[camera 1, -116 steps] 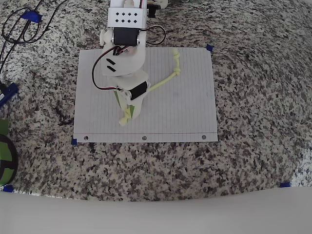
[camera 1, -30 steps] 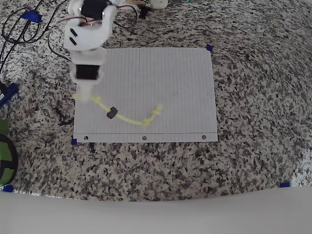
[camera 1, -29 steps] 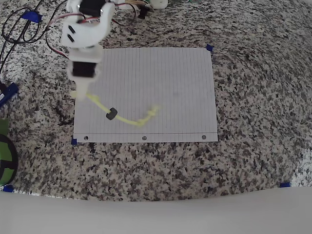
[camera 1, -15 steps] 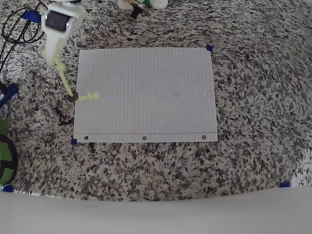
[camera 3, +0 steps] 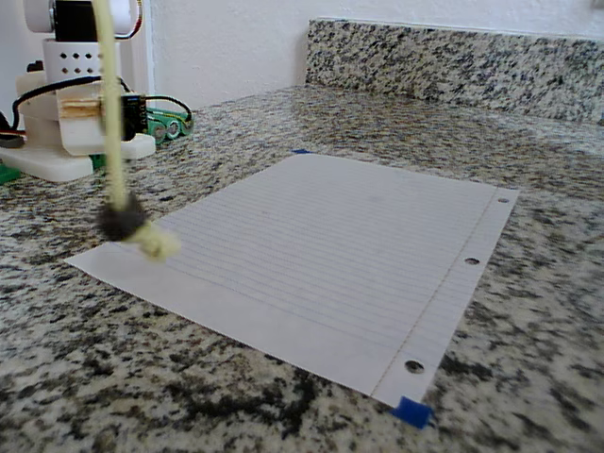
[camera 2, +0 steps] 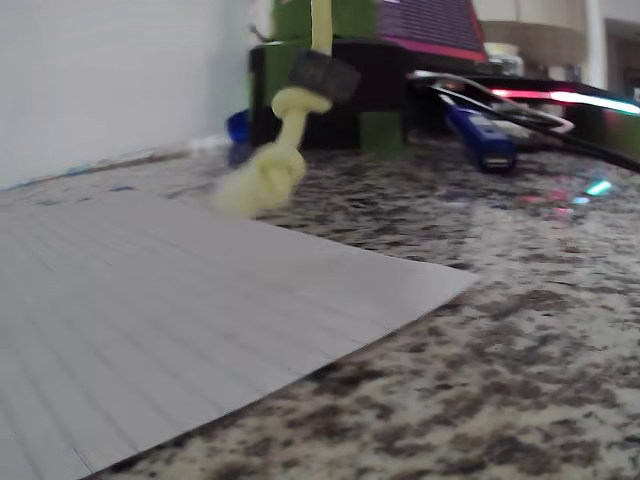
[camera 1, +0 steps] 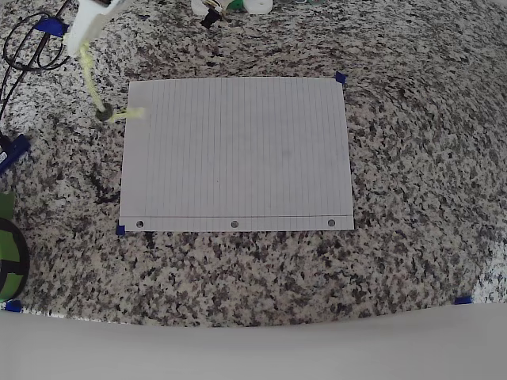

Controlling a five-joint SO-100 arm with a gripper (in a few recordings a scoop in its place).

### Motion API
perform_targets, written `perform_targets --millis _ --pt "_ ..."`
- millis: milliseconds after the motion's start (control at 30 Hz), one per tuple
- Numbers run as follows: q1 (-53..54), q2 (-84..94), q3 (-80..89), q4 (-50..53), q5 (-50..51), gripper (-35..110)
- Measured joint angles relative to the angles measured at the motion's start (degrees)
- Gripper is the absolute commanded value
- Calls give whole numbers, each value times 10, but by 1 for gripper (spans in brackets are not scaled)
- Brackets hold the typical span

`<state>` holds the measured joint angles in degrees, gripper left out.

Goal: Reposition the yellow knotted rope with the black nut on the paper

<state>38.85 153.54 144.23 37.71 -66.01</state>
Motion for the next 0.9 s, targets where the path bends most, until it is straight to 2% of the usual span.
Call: perform_targets --millis 333,900 --pt "-127 101 108 -1 77 0" --pt "-440 59 164 -67 197 0"
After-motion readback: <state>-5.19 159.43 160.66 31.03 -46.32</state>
